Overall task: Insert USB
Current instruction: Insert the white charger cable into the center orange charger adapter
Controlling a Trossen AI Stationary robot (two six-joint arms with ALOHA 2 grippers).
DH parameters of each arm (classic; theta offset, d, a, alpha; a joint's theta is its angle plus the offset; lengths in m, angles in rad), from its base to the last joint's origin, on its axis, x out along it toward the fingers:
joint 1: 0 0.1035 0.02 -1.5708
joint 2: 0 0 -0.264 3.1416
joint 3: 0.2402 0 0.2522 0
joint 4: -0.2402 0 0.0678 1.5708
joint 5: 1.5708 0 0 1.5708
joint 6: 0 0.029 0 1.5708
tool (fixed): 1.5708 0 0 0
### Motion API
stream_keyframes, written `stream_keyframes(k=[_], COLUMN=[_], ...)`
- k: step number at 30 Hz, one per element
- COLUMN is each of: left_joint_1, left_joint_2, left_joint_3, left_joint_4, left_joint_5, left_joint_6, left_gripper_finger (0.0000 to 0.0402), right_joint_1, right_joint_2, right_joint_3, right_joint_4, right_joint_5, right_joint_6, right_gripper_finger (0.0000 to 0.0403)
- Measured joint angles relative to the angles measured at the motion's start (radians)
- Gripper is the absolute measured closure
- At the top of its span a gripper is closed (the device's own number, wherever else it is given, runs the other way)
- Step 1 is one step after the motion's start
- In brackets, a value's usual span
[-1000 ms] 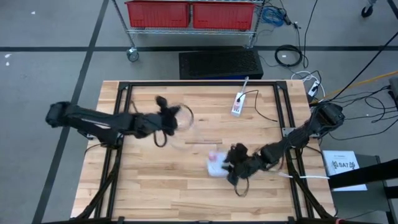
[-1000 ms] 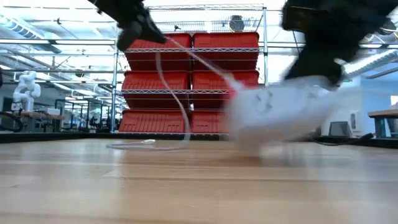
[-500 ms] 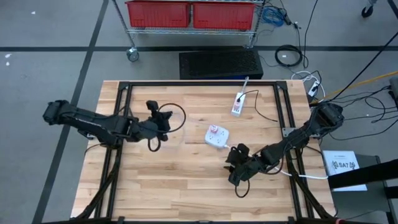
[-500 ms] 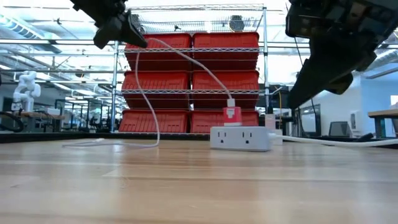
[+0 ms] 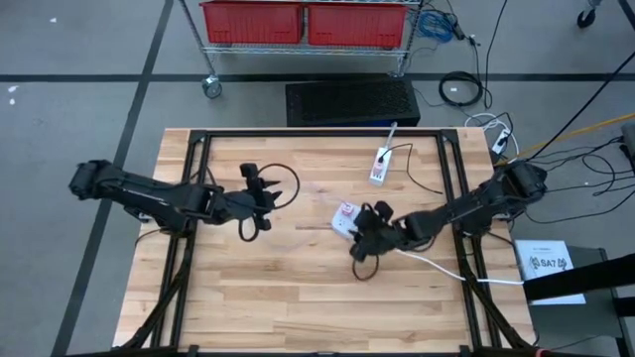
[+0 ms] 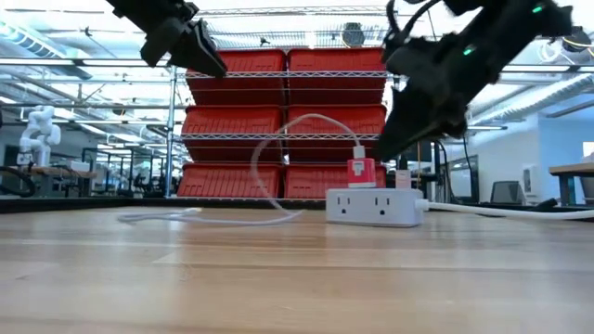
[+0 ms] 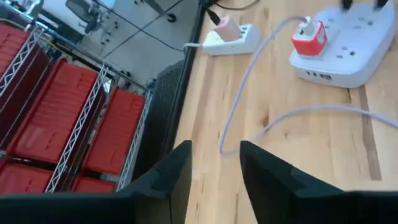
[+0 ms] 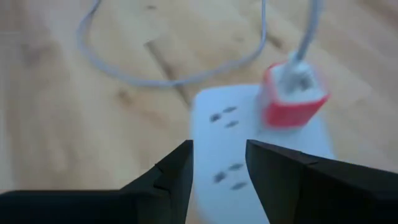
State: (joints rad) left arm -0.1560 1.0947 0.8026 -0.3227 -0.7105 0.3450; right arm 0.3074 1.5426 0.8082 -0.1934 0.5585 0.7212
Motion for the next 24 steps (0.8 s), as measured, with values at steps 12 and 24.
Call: stream_keyframes(k=[12, 24], left_joint_1=[0.116, 0.183], left_joint_2=[-0.086, -0.077], left_joint_3=[-0.184, -0.399], left_joint_4=[0.344, 0.677], left_joint_5=[0.366, 0.592], left_joint_6=[-0.158, -0.286], left_gripper_finger=[0.0309, 0.0387], right_joint_1=[-0.133, -0.148], right_joint_2=[-0.016, -0.083], right_joint_3=[0.002, 0.002], right_joint_4=[0.049, 0.046], right_joint_5=[-0.007, 0.024], right_joint_6=[-0.210, -0.310], right_gripper_finger=[0.0290, 0.0291])
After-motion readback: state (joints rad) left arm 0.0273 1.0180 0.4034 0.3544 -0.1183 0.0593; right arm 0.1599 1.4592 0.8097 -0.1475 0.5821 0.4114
